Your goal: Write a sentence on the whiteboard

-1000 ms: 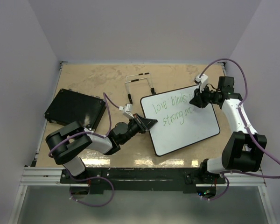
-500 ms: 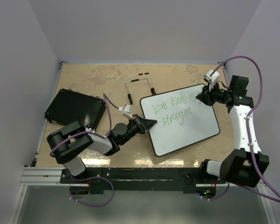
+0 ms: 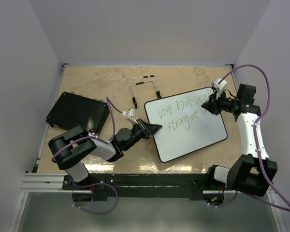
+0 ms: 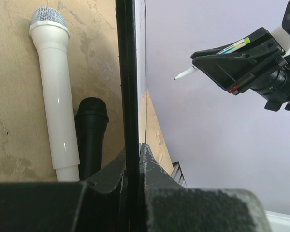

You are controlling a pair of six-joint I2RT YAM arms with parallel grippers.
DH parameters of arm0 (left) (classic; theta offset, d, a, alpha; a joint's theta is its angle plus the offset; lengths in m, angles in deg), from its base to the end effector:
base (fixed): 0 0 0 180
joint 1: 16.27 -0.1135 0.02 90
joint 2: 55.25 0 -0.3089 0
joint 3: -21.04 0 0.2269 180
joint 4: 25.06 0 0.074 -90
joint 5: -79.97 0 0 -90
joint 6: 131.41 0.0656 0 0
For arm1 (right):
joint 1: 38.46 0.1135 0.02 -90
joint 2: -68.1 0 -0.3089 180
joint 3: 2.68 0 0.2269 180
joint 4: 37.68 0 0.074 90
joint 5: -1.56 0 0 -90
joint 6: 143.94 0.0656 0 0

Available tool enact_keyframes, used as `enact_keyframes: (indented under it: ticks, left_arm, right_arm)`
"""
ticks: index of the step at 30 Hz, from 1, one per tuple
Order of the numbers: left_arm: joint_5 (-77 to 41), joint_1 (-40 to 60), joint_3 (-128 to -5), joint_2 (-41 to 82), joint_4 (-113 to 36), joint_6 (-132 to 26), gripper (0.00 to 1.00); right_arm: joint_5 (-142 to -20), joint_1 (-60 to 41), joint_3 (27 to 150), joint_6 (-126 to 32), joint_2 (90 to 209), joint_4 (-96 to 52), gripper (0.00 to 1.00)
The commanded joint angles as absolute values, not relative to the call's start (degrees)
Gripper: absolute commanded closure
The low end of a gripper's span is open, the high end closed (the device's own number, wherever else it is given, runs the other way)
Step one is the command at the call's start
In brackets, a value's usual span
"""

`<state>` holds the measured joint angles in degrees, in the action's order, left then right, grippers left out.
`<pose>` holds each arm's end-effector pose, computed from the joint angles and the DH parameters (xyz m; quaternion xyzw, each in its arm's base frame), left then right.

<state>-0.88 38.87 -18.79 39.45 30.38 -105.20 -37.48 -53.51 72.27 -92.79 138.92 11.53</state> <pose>0.1884 -0.2522 0.2372 -0.1094 0.6951 -0.5816 0.4082 0.2317 -0.0095 0.3399 -0.3328 0.7824 0.1981 0.4876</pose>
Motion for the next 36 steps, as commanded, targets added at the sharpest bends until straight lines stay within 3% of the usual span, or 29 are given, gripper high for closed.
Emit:
enact_keyframes:
  ticks: [1,36]
  left_arm:
    - [-1.33,38.57,-18.82,37.91,32.81,-98.63,1.00]
    - [-1.94,38.49,-19.43,37.83,32.82,-98.54,1.00]
  right_arm:
    - [-34.21,-53.93,70.76,-92.53,136.74,8.87,1.00]
    - [-29.38,-54.73,73.13,-86.91,148.34,-3.44,1.00]
